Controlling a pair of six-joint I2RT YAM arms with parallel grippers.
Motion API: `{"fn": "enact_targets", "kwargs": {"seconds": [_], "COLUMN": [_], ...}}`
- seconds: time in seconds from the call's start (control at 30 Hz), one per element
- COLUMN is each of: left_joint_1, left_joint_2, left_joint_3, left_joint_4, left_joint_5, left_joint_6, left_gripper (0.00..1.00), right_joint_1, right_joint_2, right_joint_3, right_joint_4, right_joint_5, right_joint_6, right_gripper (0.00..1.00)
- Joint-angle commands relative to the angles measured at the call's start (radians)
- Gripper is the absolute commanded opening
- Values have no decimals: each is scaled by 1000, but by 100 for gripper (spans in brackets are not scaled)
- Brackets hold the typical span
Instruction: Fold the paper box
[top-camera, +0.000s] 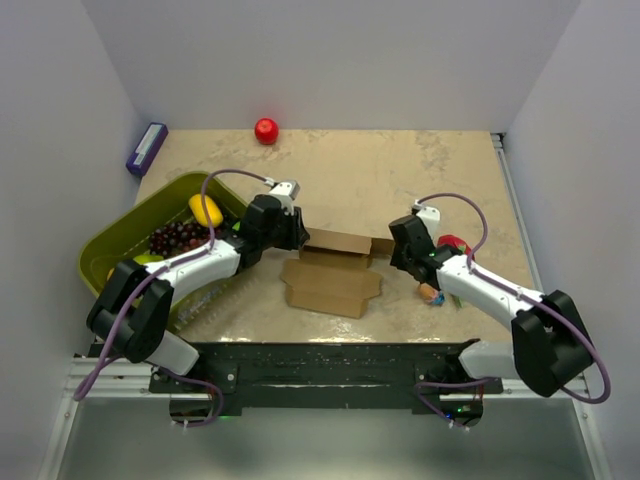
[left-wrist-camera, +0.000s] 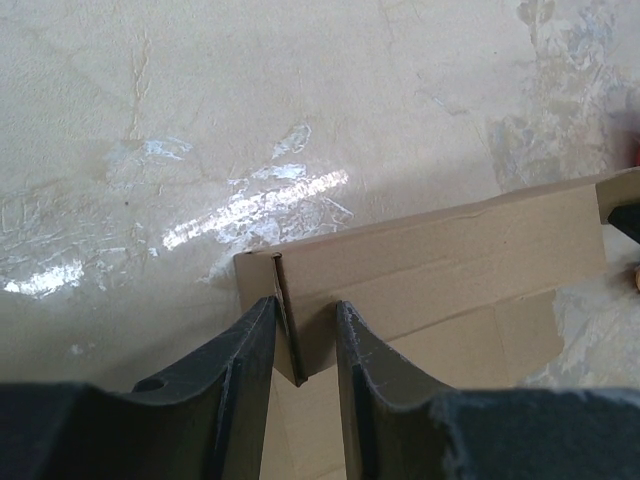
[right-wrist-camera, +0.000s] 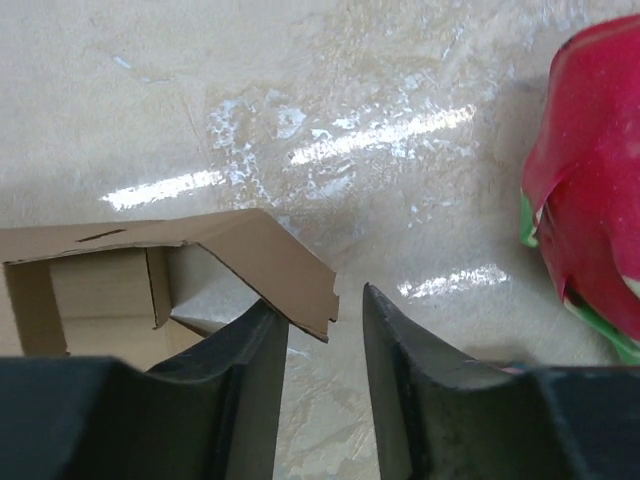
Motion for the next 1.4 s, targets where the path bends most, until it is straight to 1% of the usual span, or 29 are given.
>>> {"fn": "enact_targets", "kwargs": {"seconds": [0.0, 0.03, 0.07, 0.13, 0.17, 0.2, 0.27, 0.37, 0.4, 0.43, 0.47, 0.5, 0.53, 0.6, 0.63, 0.7, 0.73, 0.77, 0.8, 0.83, 0.93, 1.03, 1.1, 1.23, 1.27, 1.3, 1.33, 1.37], "left_joint_1": [-6, -7, -9, -13, -17, -21, -33, -52, -59, -87, -105, -130, -183, -243, -304, -355, -397, -415, -434, -461, -512, -544, -553, -558, -560, -560, -560, -560], "left_joint_2": [18, 20, 20, 28, 31, 34, 32, 20, 3, -11, -24, -58, -73, -115, -127, -147, -144, -140, -111, -91, 9, 90, 136, 207, 235, 248, 261, 284], "left_joint_3": [38, 44, 67, 104, 145, 165, 215, 272, 282, 289, 296, 293, 283, 260, 212, 149, 83, 50, 24, -5, -17, -20, -30, -86, -85, -79, -70, -68], "left_joint_4": [-60, -55, -56, -85, -87, -125, -155, -191, -199, -208, -208, -202, -196, -181, -144, -104, -22, 14, 84, 107, 167, 224, 264, 353, 350, 309, 298, 292], "left_joint_5": [-18, -11, 6, 12, 12, 0, -18, -67, -137, -176, -260, -302, -328, -353, -351, -295, -265, -211, -178, -152, -110, -95, -116, -133, -153, -167, -179, -207], "left_joint_6": [40, 43, 49, 55, 66, 70, 81, 101, 107, 125, 139, 155, 193, 218, 212, 183, 143, 121, 104, 81, 57, 70, 73, 118, 119, 118, 116, 113], "left_gripper": [36, 39, 44, 52, 60, 63, 70, 75, 76, 77, 77, 77, 77, 74, 71, 68, 63, 61, 59, 57, 51, 48, 47, 46, 45, 44, 40, 38], "right_joint_1": [-4, -2, -2, -4, -2, -4, -4, -4, -4, -4, -4, -4, -4, -2, -2, -4, -2, -2, -2, -2, -4, -4, -4, -4, -4, -4, -4, -4], "right_joint_2": [-41, -47, -56, -63, -64, -67, -67, -60, -58, -57, -57, -57, -61, -66, -72, -72, -73, -69, -66, -63, -50, -49, -52, -61, -64, -67, -75, -81], "right_joint_3": [26, 22, 16, 11, 8, 6, 5, 8, 9, 9, 8, 6, 6, -1, -6, -11, -14, -14, -15, -17, -12, -9, -8, 8, 14, 17, 25, 28], "right_joint_4": [61, 62, 64, 61, 61, 64, 68, 79, 79, 79, 77, 77, 76, 77, 79, 81, 84, 82, 85, 85, 85, 79, 81, 64, 56, 42, 36, 28], "right_joint_5": [23, 20, 23, 39, 42, 43, 27, 10, 6, 0, -8, -19, -25, -31, -33, -28, -30, -27, -27, -28, -28, -28, -30, 1, 1, 7, 10, 10], "right_joint_6": [-74, -87, -90, -98, -102, -110, -119, -130, -128, -130, -130, -130, -130, -128, -128, -131, -130, -131, -131, -131, -131, -134, -131, -130, -131, -134, -136, -139], "right_gripper": [33, 30, 27, 22, 20, 18, 17, 13, 11, 10, 9, 9, 9, 8, 8, 8, 8, 8, 8, 8, 6, 5, 4, 2, 1, 0, 0, 0]}}
